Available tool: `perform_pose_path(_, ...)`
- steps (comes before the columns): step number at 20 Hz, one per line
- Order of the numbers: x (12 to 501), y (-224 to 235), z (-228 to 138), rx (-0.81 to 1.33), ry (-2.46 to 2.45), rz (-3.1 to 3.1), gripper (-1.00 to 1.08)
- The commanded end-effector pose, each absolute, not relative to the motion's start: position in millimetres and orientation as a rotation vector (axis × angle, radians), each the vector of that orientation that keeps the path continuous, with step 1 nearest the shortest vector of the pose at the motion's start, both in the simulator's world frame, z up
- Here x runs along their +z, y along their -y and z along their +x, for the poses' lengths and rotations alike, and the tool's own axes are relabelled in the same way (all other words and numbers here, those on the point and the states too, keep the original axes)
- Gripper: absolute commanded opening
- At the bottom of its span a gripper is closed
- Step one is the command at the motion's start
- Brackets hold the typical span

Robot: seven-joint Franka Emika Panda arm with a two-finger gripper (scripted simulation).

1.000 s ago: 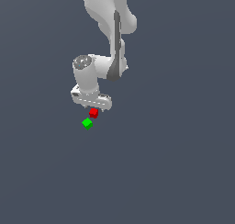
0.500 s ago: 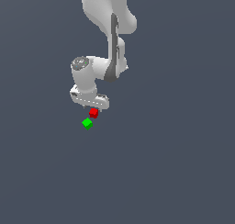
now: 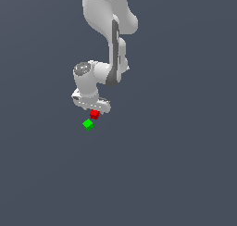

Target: Stack the red cube on top of the green cube.

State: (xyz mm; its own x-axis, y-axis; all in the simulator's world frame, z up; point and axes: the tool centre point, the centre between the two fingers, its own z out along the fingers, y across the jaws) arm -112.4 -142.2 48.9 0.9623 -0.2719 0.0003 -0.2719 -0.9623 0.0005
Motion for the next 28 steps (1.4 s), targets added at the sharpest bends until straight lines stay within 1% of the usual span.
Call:
perform_pose_path(1,37,142,-113,-0.001,0.431,3.112,1.0)
perform_pose_path(9,20,142,-112,0.0,0.431,3.112,1.0)
perform_pose_path(10,20,142,-112,0.0,0.431,3.112,-1.0)
perform_pose_path(22,21,142,-112,0.0,0.43,3.112,-1.0)
perform_pose_path(28,37,142,-113,0.0,0.43,3.112,-1.0)
